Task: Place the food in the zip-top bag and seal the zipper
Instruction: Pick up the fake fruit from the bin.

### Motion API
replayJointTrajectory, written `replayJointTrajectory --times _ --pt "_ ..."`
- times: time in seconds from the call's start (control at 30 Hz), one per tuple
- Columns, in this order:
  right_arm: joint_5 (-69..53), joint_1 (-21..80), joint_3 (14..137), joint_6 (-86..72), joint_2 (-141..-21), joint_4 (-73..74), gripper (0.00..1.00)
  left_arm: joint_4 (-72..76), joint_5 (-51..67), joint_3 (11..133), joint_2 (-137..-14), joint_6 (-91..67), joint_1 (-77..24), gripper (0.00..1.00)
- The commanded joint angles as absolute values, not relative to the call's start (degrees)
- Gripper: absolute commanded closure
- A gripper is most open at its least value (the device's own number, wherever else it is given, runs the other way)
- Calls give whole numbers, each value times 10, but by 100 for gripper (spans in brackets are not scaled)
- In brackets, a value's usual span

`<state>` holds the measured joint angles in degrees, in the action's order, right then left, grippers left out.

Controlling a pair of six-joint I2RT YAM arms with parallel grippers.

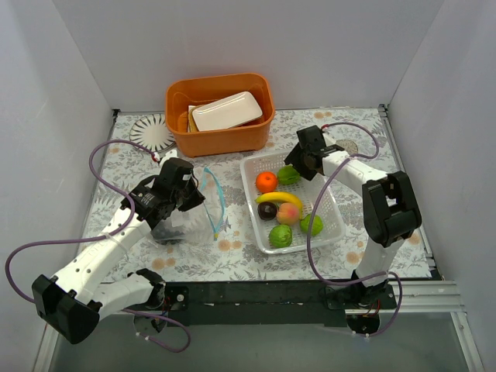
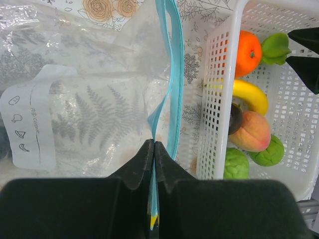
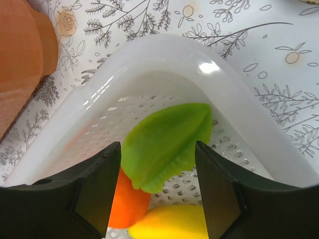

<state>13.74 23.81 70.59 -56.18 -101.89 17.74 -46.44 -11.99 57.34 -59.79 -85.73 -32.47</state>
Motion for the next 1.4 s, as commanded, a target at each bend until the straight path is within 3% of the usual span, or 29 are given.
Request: replayJointTrajectory --times 0.0,0.57,0.97,1.0,1.37 --pt "160 243 751 -557 -1058 199 32 -466 -117 582 -591 -856 -323 100" --pt "160 262 756 -442 -1041 232 34 -466 -108 575 -590 -857 -323 100" --pt "116 266 722 -515 -991 236 24 -468 -107 578 -586 -856 -323 100" --pt "120 266 713 -533 -988 237 14 -470 -109 578 -585 -855 -323 100" --pt "119 268 671 -588 -987 171 14 -469 -107 577 -584 -855 -323 100"
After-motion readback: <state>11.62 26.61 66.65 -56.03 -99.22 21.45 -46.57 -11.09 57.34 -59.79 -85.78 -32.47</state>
